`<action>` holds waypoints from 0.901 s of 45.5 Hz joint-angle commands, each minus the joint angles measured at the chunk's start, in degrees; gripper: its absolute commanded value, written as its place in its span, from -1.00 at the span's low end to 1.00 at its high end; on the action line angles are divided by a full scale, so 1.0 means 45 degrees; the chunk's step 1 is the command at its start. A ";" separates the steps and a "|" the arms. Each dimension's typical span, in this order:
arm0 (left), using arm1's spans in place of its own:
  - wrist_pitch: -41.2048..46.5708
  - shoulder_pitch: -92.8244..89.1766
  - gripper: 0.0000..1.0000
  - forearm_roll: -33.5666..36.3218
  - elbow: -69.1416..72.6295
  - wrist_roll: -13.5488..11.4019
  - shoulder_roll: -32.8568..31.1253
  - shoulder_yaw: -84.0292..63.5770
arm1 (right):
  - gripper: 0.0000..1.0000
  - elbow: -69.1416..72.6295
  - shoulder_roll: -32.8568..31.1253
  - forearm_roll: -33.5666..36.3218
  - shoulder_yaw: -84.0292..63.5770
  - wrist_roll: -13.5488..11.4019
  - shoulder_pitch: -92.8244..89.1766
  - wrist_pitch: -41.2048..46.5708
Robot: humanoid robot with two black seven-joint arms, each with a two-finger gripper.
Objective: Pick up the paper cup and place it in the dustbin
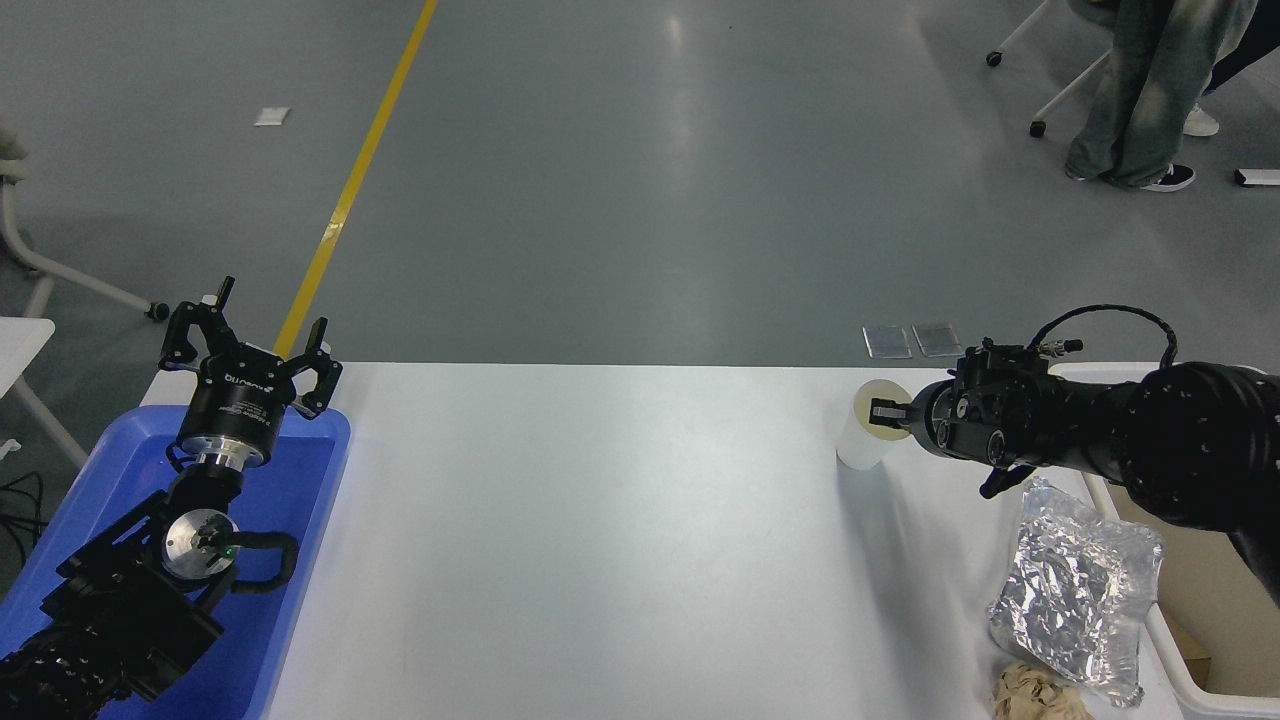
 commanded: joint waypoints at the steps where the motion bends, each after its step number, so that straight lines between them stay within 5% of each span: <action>1: 0.0000 0.0000 0.96 0.0006 0.0000 0.0001 0.0000 0.0000 | -1.00 0.0044 -0.0124 0.0300 0.0212 -0.0081 0.0072 0.0120; 8: 0.0000 0.0000 0.96 0.0006 0.0000 0.0001 0.0000 0.0000 | -1.00 0.0607 -0.0377 0.0359 0.0212 -0.0062 0.0636 0.0412; 22: 0.0000 0.0000 0.96 0.0006 0.0000 0.0020 0.0000 0.0000 | -1.00 0.4085 -0.2661 0.0144 0.0056 0.0114 0.4815 0.3809; 41: 0.0000 0.0000 0.96 0.0006 0.0000 0.0020 0.0000 0.0000 | -1.00 0.7288 -0.3638 -0.0870 -0.0549 0.0134 1.0753 0.7561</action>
